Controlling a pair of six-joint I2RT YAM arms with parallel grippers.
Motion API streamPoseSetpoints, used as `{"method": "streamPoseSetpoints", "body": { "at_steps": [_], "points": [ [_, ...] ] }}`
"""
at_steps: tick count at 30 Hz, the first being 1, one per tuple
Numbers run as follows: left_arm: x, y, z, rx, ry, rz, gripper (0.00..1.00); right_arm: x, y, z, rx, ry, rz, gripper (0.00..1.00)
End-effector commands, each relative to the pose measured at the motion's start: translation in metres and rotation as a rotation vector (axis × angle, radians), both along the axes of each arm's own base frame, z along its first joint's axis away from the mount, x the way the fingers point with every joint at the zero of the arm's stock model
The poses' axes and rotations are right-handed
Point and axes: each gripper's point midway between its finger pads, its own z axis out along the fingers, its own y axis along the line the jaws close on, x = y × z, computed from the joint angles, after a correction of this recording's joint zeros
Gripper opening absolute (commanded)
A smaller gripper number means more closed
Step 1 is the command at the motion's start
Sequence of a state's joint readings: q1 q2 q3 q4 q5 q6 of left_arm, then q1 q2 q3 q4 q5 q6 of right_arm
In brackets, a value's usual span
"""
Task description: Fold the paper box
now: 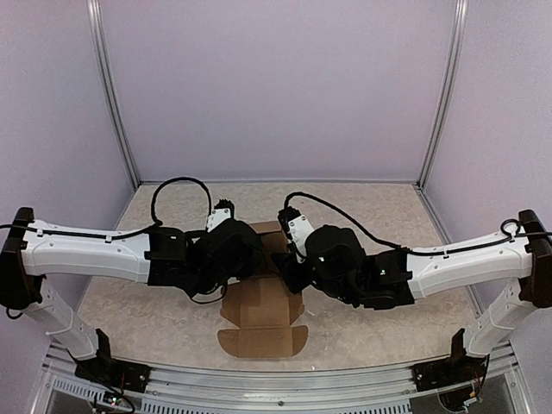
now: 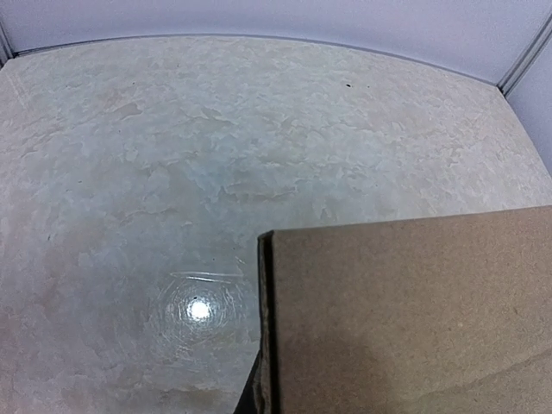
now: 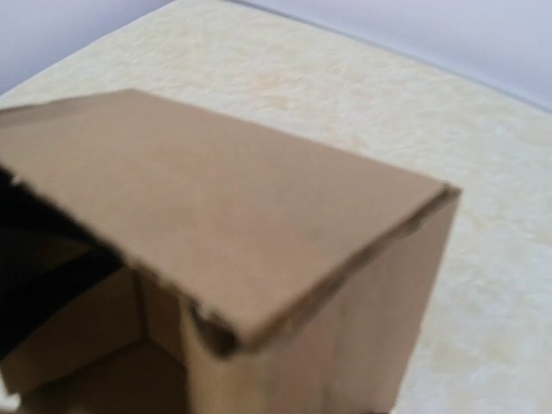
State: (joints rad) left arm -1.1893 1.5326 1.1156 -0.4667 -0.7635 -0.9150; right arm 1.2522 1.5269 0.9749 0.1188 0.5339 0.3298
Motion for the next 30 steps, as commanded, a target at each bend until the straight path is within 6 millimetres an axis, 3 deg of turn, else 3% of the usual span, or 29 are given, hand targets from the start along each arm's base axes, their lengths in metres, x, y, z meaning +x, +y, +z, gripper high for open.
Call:
{"method": "streamPoseSetpoints", "body": {
  "at_steps": [1,6,11,16,23,30],
  "points": [
    [-0.004,-0.008,0.008,-0.033,-0.008,0.006,0.00,0.008,0.002,0.007,-0.021,-0.065,-0.100,0.42],
    [-0.005,-0.009,0.011,-0.050,-0.014,0.022,0.00,0.011,0.009,0.007,-0.054,-0.106,-0.146,0.36],
    [-0.006,-0.011,0.014,-0.065,-0.017,0.031,0.00,0.014,0.016,0.007,-0.050,-0.124,-0.177,0.23],
    [-0.005,-0.010,0.015,-0.066,-0.024,0.043,0.00,0.009,0.027,0.010,-0.048,-0.154,-0.186,0.00],
    [-0.004,-0.005,0.020,-0.079,-0.037,0.059,0.01,0.003,0.034,0.013,-0.053,-0.189,-0.214,0.00],
    [-0.005,-0.006,0.023,-0.080,-0.042,0.047,0.25,0.004,0.033,0.015,-0.069,-0.194,-0.227,0.00]
  ]
}}
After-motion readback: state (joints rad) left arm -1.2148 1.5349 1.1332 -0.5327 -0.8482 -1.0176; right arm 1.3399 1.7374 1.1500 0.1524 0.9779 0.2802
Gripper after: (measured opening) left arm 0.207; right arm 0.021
